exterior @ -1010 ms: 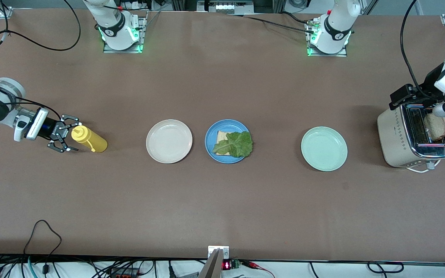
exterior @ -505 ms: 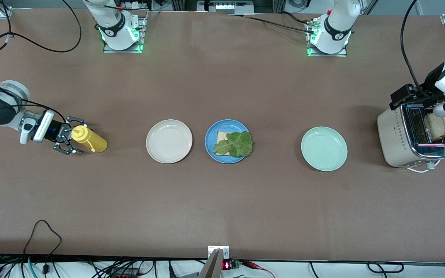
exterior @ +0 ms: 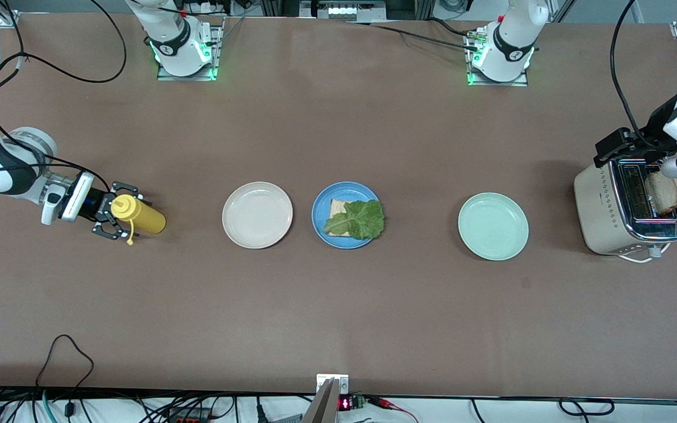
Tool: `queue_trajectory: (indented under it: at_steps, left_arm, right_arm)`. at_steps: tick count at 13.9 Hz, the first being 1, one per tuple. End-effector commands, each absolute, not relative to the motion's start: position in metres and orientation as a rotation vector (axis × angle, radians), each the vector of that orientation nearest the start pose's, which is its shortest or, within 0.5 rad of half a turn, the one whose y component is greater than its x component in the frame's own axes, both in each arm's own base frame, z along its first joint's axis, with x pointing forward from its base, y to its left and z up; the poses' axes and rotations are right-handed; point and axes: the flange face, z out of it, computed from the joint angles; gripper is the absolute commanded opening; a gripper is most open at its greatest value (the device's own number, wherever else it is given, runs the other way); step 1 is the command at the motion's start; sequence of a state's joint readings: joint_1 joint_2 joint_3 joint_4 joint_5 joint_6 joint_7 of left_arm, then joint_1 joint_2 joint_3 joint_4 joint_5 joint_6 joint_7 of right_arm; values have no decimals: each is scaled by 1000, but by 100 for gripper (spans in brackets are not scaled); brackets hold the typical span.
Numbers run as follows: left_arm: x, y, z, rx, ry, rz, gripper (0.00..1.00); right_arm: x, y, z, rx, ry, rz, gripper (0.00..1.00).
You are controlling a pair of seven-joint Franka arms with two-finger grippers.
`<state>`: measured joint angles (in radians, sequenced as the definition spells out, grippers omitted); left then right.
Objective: Make sandwich in blue plate with both arms
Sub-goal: 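Lift the bottle and carry it over the blue plate with the right gripper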
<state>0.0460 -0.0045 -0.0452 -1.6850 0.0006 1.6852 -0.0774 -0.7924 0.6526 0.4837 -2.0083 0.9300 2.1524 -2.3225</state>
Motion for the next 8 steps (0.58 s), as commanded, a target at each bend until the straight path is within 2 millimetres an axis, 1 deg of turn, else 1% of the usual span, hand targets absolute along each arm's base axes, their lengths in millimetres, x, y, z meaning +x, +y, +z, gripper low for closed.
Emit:
queue_trajectory:
  at_steps: [1,2,3,4,5,6,8]
  left_arm:
    - [553,0,587,-3124,-118,-3,100]
    - [553,1,587,-3124,-120,-3,100]
    - [553,2,587,-3124,-122,-3,100]
    - [553,2,586,-3124,-122,-1,100]
    - [553,2,585,-3124,-122,4,100]
    - [553,2,586,-3124,-122,2,100]
    - [553,3,586,-3124,-125,2,100]
  right_arm:
    - [554,-135,152,-1862,-1303,-996,41]
    - [554,-135,152,-1864,-1300,-994,24]
    - [554,-134,152,-1863,-1300,-993,9]
    - [556,-130,154,-1857,-1311,-988,0]
    - [557,-128,156,-1858,-1316,-986,0]
    - [560,-126,163,-1858,-1334,-988,0]
    - [570,-115,186,-1885,-1375,-966,0]
